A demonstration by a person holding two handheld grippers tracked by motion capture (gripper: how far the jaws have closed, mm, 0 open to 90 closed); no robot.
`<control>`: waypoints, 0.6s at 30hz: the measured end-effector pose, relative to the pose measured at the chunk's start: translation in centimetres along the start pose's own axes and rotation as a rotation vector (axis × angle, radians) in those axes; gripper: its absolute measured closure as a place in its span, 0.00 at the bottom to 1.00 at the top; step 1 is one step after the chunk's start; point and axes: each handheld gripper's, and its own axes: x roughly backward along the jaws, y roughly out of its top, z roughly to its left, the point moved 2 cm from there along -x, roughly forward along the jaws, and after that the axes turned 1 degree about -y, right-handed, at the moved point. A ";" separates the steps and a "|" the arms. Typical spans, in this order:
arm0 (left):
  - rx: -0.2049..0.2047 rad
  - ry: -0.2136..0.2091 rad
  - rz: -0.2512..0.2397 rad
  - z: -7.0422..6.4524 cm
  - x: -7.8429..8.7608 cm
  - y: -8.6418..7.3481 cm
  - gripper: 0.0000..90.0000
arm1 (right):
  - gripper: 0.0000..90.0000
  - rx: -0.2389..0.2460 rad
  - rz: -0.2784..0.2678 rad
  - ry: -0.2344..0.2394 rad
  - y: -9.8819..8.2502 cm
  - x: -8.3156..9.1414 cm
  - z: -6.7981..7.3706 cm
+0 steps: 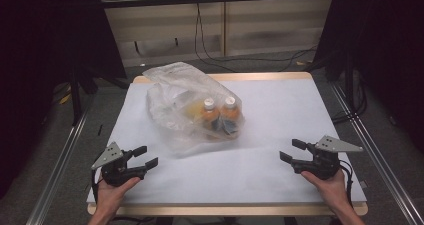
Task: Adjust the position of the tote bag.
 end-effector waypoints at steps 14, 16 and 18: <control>0.027 -0.045 0.000 -0.3 0.2 0.5 0.50 | 0.46 0.027 0.055 0.094 1.2 -1.5 1.7; 0.038 -0.038 0.004 -0.3 0.1 0.6 0.51 | 0.46 0.031 0.058 0.089 1.3 -1.5 1.8; 0.028 -0.046 0.000 -0.2 0.0 1.0 0.51 | 0.49 0.024 0.057 0.109 1.7 -1.9 2.0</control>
